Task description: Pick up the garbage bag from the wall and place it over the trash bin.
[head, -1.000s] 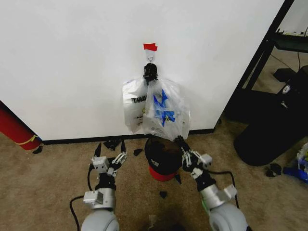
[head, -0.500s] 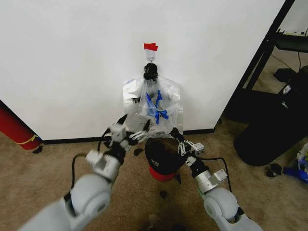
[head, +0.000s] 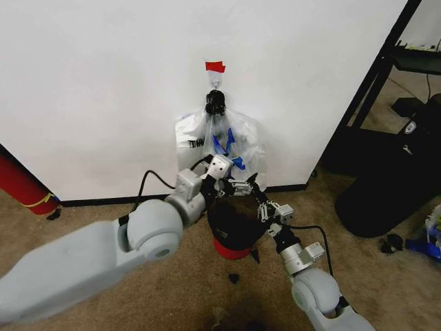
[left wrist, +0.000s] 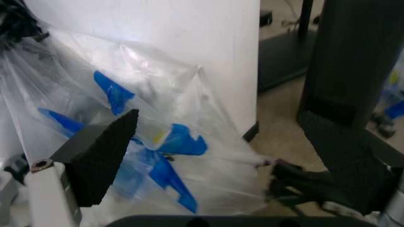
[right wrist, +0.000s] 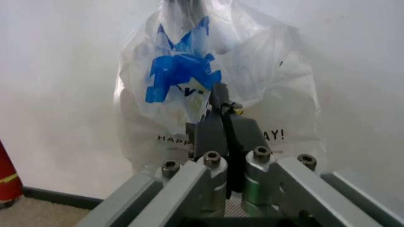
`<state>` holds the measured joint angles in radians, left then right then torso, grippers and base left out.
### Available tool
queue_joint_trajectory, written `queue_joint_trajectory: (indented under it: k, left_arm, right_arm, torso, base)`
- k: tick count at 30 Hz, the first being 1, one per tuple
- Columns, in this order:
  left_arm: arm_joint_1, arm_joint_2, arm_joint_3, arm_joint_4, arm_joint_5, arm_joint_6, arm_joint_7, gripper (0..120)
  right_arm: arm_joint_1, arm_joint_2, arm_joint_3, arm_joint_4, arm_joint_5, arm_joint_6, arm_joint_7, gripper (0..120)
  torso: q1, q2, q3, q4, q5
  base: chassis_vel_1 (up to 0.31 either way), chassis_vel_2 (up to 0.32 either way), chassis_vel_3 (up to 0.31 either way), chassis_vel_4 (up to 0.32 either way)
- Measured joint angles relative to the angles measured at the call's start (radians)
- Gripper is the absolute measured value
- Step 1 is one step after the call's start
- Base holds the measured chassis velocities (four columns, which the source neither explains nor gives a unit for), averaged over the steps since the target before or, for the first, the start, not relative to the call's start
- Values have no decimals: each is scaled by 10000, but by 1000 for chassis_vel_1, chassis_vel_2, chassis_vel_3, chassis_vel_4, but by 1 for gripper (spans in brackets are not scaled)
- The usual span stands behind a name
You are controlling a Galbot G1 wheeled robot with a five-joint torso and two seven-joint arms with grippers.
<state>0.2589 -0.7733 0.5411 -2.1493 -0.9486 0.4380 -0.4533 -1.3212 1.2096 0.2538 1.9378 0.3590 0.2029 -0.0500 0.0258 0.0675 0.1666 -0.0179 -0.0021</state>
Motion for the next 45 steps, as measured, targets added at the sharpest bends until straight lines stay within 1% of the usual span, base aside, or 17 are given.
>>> queue_joint_trajectory:
  k: [3, 6, 14, 17, 18, 20, 21, 25, 28, 29, 34, 36, 38, 39, 41, 42, 45]
  left_arm:
    - [-289, -196, 292, 246, -6, 766, -407, 98]
    - [-480, -507, 419, 430, -420, 1477, -1126, 97]
    - [-804, -1006, 664, 899, -1253, 2042, -2206, 90]
    - [-819, -1139, 665, 1067, -1640, 2185, -2648, 79]
    - [-819, -1159, 669, 1140, -1802, 2237, -2817, 73]
    - [-817, -1178, 687, 1236, -1849, 2264, -2988, 66]
    - [-817, -1178, 687, 1236, -1849, 2264, -2988, 66]
    - [-816, -1262, 764, 1372, -1971, 2231, -3564, 48]
    - [-820, -1272, 791, 1390, -2118, 2216, -3725, 41]
    - [-820, -1282, 799, 1401, -2155, 2189, -3768, 36]
    - [-682, -1358, 759, 1363, -2178, 1803, -3838, 15]
    - [-627, -1383, 714, 1339, -2144, 1649, -3837, 11]
    - [-392, -1479, 522, 1264, -1930, 913, -3769, 1]
    - [-219, -1535, 389, 1223, -1773, 435, -3736, 0]
    - [155, -1590, 93, 1132, -1469, -419, -3646, 0]
    - [155, -1590, 93, 1132, -1469, -419, -3646, 0]
    - [1059, -1531, -533, 887, -771, -1756, -3081, 0]
  right_arm:
    - [-60, -11, 59, 62, 2, 21, -11, 0]
    - [-67, -10, 93, 95, 17, 31, -17, 0]
    - [-81, -20, 121, 129, 49, 48, -25, 0]
    - [-104, -39, 141, 146, 92, 53, -26, 0]
    - [-108, -59, 169, 166, 133, 54, -27, 0]
    - [-106, -72, 203, 202, 192, 53, -27, 0]
    - [-106, -72, 203, 202, 192, 53, -27, 0]
    - [-63, -106, 223, 231, 292, 30, -20, 0]
    - [-38, -106, 225, 224, 298, 27, -17, 0]
    - [-33, -101, 224, 212, 298, 26, -17, 0]
    - [-28, -57, 195, 153, 266, 24, 3, 0]
    - [-26, -47, 189, 144, 264, 24, 9, 0]
    - [-20, -14, 179, 119, 263, 23, 29, 0]
    - [-20, 6, 178, 108, 264, 23, 39, 0]
    - [-30, 45, 184, 104, 287, 23, 62, 0]
    - [-30, 45, 184, 104, 287, 23, 62, 0]
    - [-59, 124, 234, 73, 350, 24, 156, 0]
  torso:
    - [0, 0, 0, 3, 2]
    - [-1, 0, 0, 7, 1]
    - [-1, 0, 0, 4, 2]
    - [-1, 0, 0, 4, 2]
    - [-1, 0, 0, 3, 2]
    - [-1, 0, 0, 5, 2]
    - [-1, 0, 0, 5, 2]
    - [-1, 0, 0, 4, 2]
    - [-1, 0, 0, 4, 2]
    - [-1, 0, 0, 5, 1]
    - [-1, 2, 0, 4, 2]
    - [-1, 2, 0, 4, 2]
    - [-1, 2, -1, 4, 2]
    - [-1, 2, -1, 3, 2]
    - [-1, 2, -1, 3, 1]
    - [-1, 2, -1, 3, 1]
    - [-2, 2, -1, 4, 1]
  base:
    - [0, 0, 0, 0]
    - [0, 0, 0, 0]
    - [0, 0, 0, 0]
    - [0, 0, 0, 0]
    - [0, 0, 0, 0]
    - [0, 0, 0, 0]
    - [0, 0, 0, 0]
    - [0, 0, 0, 0]
    - [0, 0, 0, 0]
    - [0, 0, 0, 0]
    - [0, 0, 0, 0]
    - [0, 0, 0, 0]
    - [0, 0, 0, 0]
    - [0, 0, 0, 0]
    - [0, 0, 0, 0]
    - [0, 0, 0, 0]
    - [0, 0, 0, 0]
